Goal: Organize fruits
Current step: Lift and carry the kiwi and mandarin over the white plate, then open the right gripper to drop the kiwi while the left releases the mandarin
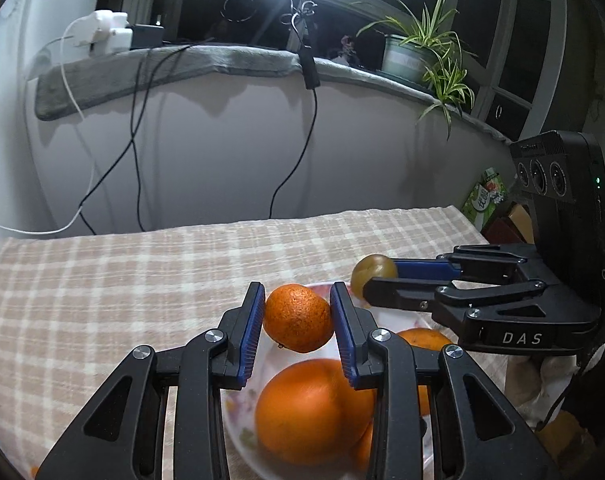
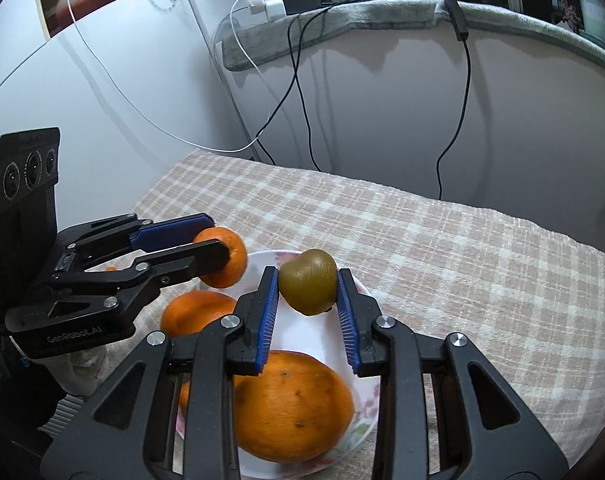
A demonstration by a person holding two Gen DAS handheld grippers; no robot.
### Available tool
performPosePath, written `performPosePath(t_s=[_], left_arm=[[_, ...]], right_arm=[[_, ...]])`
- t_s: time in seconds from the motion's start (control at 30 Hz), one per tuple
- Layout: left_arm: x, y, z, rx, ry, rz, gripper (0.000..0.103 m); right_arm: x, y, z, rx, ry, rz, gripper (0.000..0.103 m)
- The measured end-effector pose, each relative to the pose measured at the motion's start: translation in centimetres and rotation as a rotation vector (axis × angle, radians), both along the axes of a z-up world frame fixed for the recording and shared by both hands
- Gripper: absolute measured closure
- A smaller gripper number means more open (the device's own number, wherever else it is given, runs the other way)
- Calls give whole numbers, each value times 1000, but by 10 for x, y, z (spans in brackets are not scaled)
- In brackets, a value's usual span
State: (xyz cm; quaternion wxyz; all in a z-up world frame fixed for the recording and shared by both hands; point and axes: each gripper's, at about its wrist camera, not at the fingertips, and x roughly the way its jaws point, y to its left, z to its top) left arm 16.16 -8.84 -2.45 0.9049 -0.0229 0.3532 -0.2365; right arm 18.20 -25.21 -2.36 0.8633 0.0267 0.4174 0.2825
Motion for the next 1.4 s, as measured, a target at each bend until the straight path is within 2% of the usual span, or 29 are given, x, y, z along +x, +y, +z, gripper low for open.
performPosePath(t_s=[0.37,0.83,0.9,0.97,1.03,1.17,1.23,1.37,1.4], left_arm=[[2,-10,-3,12,17,-21,71],[-4,-11,3,15,3,-21,70],[-5,-11,4,9,-2,-24,70],[-6,-12,6,11,-7,-27,70],[-7,-12,6,14,-9,-27,70],[-8,-11,6,13,-10,-19,70],[-10,-10,7,16,-13,-15,61],[-13,-8,10,19,-22,-7,53],[-14,-7,10,19,-25,-4,47]], right_arm=[[5,-6,-6,19,28,-5,73],[1,-2,-5,-10,20,-13,71],[0,-4,-5,-10,21,-20,68],[0,-4,-5,-7,20,-21,60],[-2,-5,-4,-10,13,-21,55],[-3,-5,-2,-17,7,-25,51],[-3,-6,-1,-20,2,-31,45],[-5,-7,2,-29,-8,-43,35],[-6,-7,2,-31,-10,-44,34]])
